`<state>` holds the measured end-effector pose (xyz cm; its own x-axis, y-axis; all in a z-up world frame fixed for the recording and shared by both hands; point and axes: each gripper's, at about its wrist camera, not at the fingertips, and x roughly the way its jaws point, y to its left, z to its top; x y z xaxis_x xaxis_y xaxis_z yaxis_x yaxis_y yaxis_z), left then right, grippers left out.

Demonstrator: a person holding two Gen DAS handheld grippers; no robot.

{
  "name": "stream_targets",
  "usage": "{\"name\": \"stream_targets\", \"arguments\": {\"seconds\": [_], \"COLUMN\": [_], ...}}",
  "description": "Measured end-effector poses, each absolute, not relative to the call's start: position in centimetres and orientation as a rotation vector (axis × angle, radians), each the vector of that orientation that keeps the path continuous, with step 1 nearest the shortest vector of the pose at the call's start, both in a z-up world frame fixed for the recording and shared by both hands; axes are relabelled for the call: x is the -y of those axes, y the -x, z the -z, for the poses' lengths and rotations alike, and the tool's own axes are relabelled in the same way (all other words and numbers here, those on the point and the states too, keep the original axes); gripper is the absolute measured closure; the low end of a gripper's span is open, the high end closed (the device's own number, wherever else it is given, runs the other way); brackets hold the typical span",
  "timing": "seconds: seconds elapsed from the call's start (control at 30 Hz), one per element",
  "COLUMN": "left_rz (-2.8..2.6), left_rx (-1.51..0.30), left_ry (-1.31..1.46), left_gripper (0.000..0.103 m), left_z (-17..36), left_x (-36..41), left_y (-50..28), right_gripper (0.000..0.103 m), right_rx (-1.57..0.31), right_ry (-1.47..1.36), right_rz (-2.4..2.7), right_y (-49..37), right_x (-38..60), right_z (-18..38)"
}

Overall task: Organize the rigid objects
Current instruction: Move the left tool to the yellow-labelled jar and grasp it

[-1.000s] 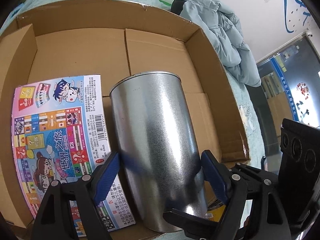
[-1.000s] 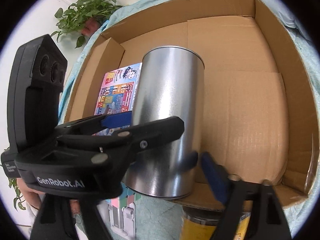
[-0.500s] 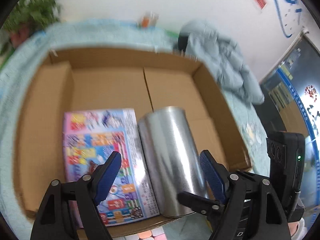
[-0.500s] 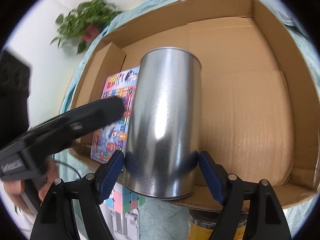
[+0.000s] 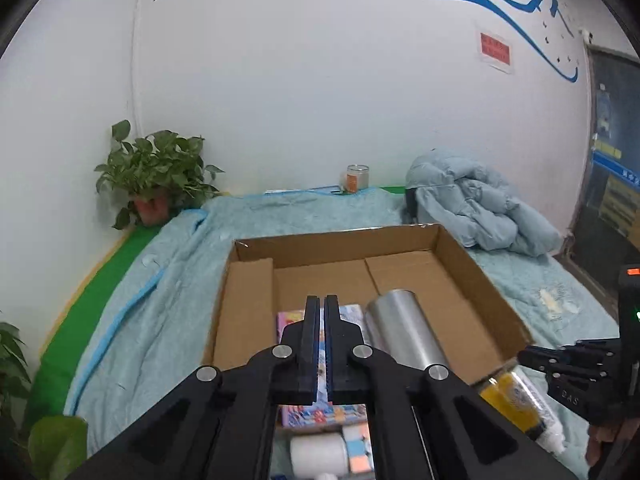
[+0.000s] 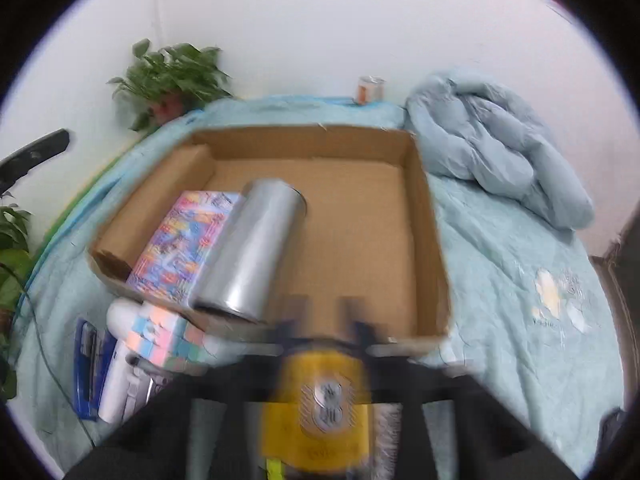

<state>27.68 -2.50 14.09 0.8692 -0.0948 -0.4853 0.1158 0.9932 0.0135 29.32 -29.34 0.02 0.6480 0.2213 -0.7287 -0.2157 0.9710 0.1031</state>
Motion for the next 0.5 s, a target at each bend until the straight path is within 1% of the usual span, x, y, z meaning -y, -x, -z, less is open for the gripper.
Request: {"name": "stream_targets", "arguments": {"seconds": [0.03, 0.07, 0.1, 0.13, 0.17, 0.23, 0.33, 0.47, 0.5], "left_rz": [0.123, 0.127, 0.116, 0.094, 0.071, 0.078, 0.088, 0.142, 0.158], "left_rx": [-0.513, -0.516, -0.501, -0.457, -0.428, -0.439, -0.527, -0.669, -0.699], "left_ry": [-0.048, -0.052, -0.049, -0.042, -0.055, -0.089, -0.029, 0.073, 0.092], "left_gripper": [0.082, 0.031, 0.004, 0.002, 0.000, 0.000, 0.000, 0.000, 0.000], "left_z": [-14.0, -13.9, -13.8, -13.7, -13.5, -12.7, -10.9, -7.5, -6.6], "left_x": [2.4, 2.5, 2.6, 2.5, 2.9, 3.5, 3.0, 2.4, 2.6], "left_y": [-26.9, -25.9, -25.2, -24.0, -23.0, -22.1, -21.6, -21.7, -21.6], "right_gripper": [0.097, 0.080, 0.033, 0.010, 0.001, 0.001, 0.001, 0.001, 0.004], "right_rx": [-0.833, -0.823, -0.810, -0.789, -0.754, -0.761, -0.812, -0.932, -0.975], "right_ry": [-0.039, -0.049, -0.047, -0.052, -0.067, -0.076, -0.097, -0.061, -0.067], "right_rz": [-0.260, -0.269, -0.268, -0.264, -0.256, -0.266, -0.300, -0.311, -0.311], "right_y": [-29.0, -28.6, -28.2, -27.8, -27.2, -26.6, -26.2, -26.4, -26.7], "right_x": [29.9, 30.2, 30.4, 30.6, 31.0, 31.2, 31.8, 31.8, 31.9], "right_z": [-0.1, -0.3, -0.5, -0.7, -0.9, -0.5, 0.7, 3.7, 4.8]}}
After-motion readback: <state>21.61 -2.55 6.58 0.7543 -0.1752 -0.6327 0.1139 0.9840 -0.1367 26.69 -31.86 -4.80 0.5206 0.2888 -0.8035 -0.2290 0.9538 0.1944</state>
